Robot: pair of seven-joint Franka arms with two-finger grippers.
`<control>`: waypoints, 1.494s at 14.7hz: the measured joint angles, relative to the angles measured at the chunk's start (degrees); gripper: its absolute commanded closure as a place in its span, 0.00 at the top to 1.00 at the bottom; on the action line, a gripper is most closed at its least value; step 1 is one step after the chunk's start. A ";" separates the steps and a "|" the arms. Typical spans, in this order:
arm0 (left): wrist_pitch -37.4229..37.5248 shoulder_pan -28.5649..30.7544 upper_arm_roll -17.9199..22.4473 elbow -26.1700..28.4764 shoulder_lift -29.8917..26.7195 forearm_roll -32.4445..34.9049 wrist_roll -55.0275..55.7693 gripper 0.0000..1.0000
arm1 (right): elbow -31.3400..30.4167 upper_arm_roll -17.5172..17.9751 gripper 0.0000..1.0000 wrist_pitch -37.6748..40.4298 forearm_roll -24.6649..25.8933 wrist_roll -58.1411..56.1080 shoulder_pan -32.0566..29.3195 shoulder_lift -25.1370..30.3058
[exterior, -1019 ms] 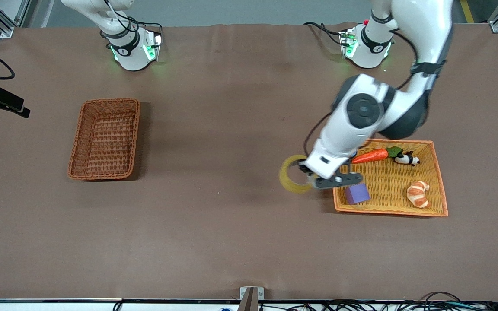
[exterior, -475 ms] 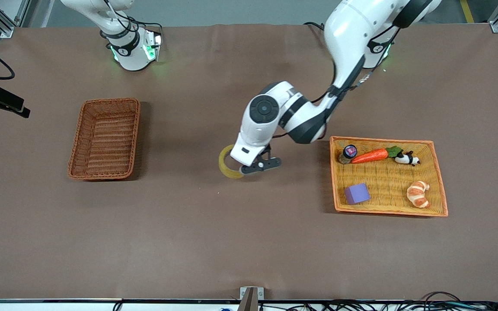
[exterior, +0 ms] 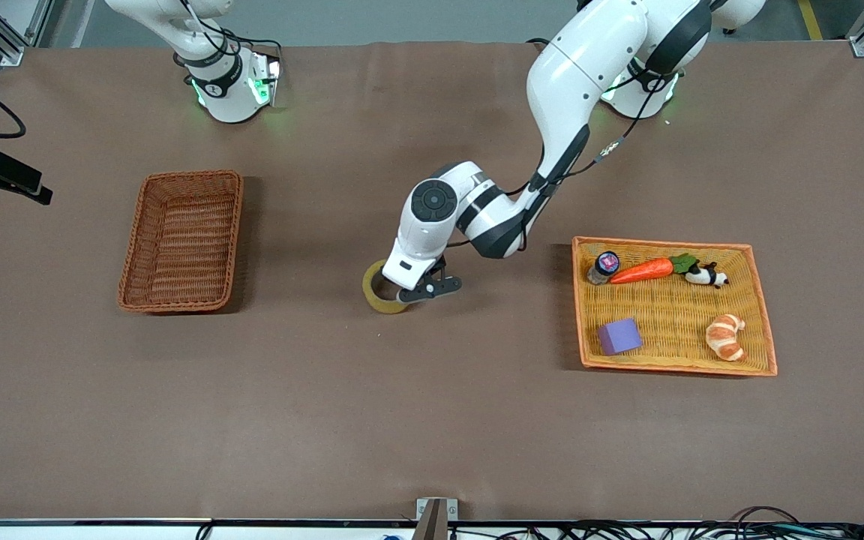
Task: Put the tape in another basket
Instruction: 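Lift the tape roll and carry it toward the table middle, then set the tape on the table while the right gripper reaches toward it, then lower the right gripper onto the tape while the left gripper withdraws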
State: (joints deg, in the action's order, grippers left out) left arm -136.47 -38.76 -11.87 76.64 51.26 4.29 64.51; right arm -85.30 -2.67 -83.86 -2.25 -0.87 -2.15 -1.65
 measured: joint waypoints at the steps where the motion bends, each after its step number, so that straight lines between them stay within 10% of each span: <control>1: -0.02 0.04 0.23 -0.35 -0.06 0.00 0.00 1.00 | 0.00 0.00 1.00 0.00 0.00 0.00 0.00 0.00; 7: 13.01 2.94 4.82 -4.14 -8.99 2.65 -0.83 1.00 | -0.02 0.67 1.00 -0.16 -0.41 -0.04 0.71 0.00; 12: 29.22 18.86 5.13 -3.81 -24.65 3.02 -15.62 1.00 | -1.38 2.42 1.00 -4.17 -0.88 9.99 11.04 -1.97; 22: 37.41 36.82 4.66 14.69 -44.60 0.10 -51.08 1.00 | -3.12 2.65 1.00 -32.00 -0.56 33.33 35.08 -28.14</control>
State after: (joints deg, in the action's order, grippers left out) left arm -99.06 -1.94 -7.21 91.33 6.66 4.38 13.44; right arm -88.43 -0.02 -115.86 -2.81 32.46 32.93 -29.79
